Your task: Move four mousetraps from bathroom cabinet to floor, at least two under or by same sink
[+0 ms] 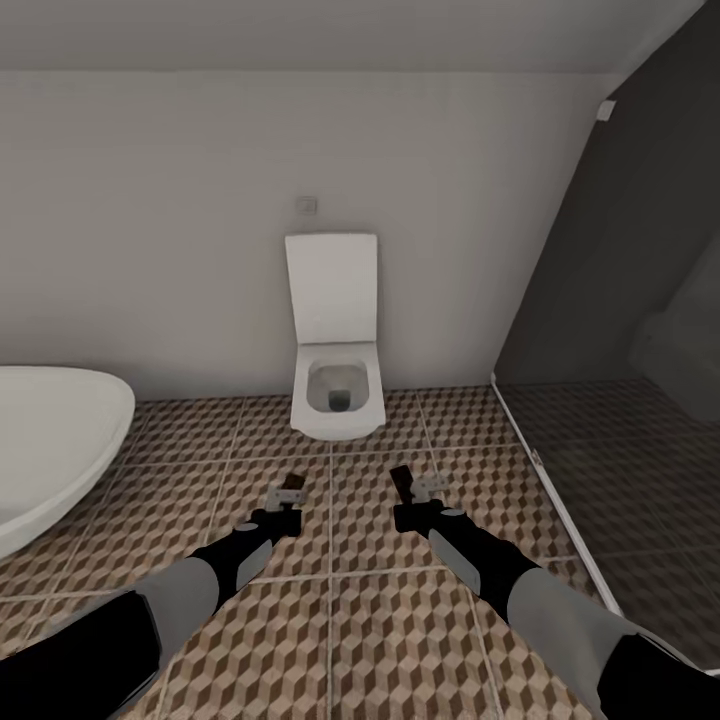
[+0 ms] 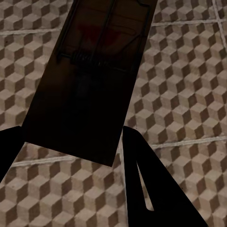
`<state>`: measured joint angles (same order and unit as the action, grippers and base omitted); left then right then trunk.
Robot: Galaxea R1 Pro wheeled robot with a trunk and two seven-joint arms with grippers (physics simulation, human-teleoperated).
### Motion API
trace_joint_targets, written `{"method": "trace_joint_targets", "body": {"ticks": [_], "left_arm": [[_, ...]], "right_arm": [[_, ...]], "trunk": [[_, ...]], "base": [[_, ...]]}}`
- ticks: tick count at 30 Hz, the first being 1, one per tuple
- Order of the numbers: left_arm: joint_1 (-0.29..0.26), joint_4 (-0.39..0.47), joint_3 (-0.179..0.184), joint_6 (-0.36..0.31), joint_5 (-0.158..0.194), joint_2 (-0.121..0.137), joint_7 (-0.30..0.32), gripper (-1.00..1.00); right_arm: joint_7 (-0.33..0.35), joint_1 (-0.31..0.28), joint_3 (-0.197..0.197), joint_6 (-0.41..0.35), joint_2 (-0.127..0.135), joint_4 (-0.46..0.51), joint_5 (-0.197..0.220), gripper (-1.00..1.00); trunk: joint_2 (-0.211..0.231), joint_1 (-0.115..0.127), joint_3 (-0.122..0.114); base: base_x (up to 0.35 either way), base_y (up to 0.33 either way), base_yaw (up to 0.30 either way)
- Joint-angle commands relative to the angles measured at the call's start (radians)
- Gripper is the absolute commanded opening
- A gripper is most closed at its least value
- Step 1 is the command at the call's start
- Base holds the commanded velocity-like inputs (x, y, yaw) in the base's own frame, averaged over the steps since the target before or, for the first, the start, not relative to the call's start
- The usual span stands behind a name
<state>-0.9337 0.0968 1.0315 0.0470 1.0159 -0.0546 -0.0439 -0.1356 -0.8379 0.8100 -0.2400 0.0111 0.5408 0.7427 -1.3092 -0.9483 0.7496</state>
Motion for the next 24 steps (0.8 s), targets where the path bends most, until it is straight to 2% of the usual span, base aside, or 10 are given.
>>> {"method": "trace_joint_targets", "body": {"ticks": [1,7,24], "left_arm": [[-0.001,0.001,0.009,0.017,0.003,0.0,-0.007,-1.0],[-0.001,0.001,0.009,0.085,0.003,-0.001,-0.009,-1.0],[-0.001,0.0,0.009,0.094,0.003,-0.002,-0.01,-1.0]], "right_arm": [[-0.01,-0.001,0.008,-0.002,0.001,0.002,0.009,-1.0],[-0.01,-0.001,0.008,-0.002,0.001,0.002,0.009,-1.0],[-0.01,-0.001,0.008,-0.002,0.001,0.002,0.009,-1.0]], "trunk": [[-0.008,-0.004,0.006],[-0.05,-0.027,0.034],[-0.169,-0.092,0.113]], "base": [[0.0,0.0,0.0],[0.0,0.0,0.0],[0.0,0.0,0.0]]}}
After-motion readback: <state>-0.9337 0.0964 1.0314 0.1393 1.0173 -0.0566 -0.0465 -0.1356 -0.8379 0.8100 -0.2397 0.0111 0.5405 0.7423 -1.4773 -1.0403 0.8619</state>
